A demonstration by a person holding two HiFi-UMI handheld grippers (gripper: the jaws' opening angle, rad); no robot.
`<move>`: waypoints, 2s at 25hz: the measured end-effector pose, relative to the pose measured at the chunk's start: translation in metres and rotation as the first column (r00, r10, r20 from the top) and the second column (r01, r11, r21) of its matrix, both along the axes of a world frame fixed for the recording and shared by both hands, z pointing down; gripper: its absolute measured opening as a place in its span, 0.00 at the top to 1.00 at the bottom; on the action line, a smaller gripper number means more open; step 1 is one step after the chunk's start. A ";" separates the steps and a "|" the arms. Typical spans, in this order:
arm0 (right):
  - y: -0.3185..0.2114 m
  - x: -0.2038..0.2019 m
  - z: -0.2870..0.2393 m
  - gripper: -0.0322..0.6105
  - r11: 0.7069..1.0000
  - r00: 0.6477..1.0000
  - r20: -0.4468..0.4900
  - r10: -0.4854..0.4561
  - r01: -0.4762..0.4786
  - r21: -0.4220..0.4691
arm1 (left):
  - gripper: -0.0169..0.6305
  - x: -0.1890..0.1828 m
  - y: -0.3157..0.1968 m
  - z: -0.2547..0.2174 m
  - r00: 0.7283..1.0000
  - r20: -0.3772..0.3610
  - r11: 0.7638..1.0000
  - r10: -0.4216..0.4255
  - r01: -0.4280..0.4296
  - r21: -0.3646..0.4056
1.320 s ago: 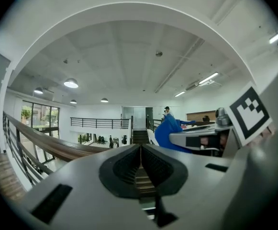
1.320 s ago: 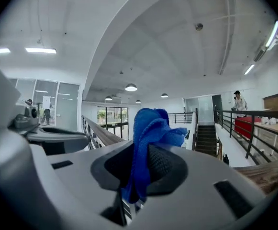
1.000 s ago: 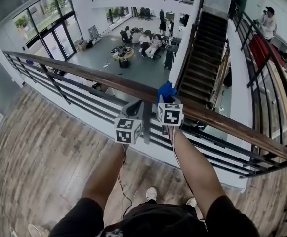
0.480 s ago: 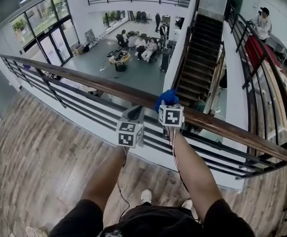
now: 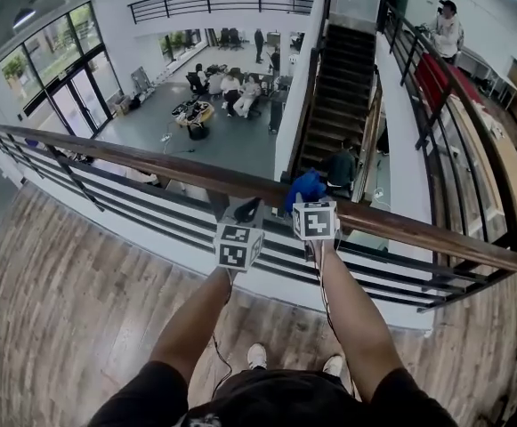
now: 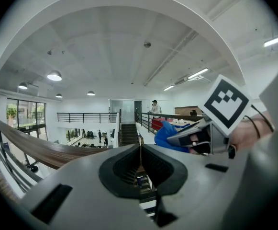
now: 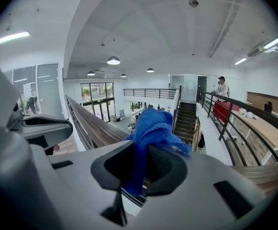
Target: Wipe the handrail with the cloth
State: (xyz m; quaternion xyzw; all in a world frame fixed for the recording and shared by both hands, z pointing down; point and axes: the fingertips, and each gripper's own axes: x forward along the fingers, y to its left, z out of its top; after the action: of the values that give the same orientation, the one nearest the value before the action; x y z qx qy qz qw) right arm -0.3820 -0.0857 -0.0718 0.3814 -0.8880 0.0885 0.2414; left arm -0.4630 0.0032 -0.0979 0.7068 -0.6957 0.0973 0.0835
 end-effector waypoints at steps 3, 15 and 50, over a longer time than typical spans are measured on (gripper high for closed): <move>-0.005 0.028 0.000 0.84 1.000 1.000 -0.007 0.014 -0.014 0.013 | 0.95 0.021 -0.009 0.003 1.000 0.027 0.999 0.005 -0.004 -0.038; -0.024 0.182 0.001 0.84 0.994 0.994 -0.022 0.106 -0.106 0.006 | 0.95 0.153 -0.037 -0.017 0.995 0.025 0.995 0.099 -0.099 -0.018; -0.112 0.662 0.003 0.84 0.928 0.926 -0.053 0.374 -0.373 0.014 | 0.95 0.585 -0.136 -0.018 0.921 0.015 0.919 0.389 -0.387 -0.071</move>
State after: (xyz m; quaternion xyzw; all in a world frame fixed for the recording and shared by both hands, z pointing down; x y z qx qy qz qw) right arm 0.2797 -0.1976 -0.0687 0.5461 -0.7923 0.1207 0.2437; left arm 0.1222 -0.1332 -0.1154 0.8260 -0.5393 0.1453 0.0761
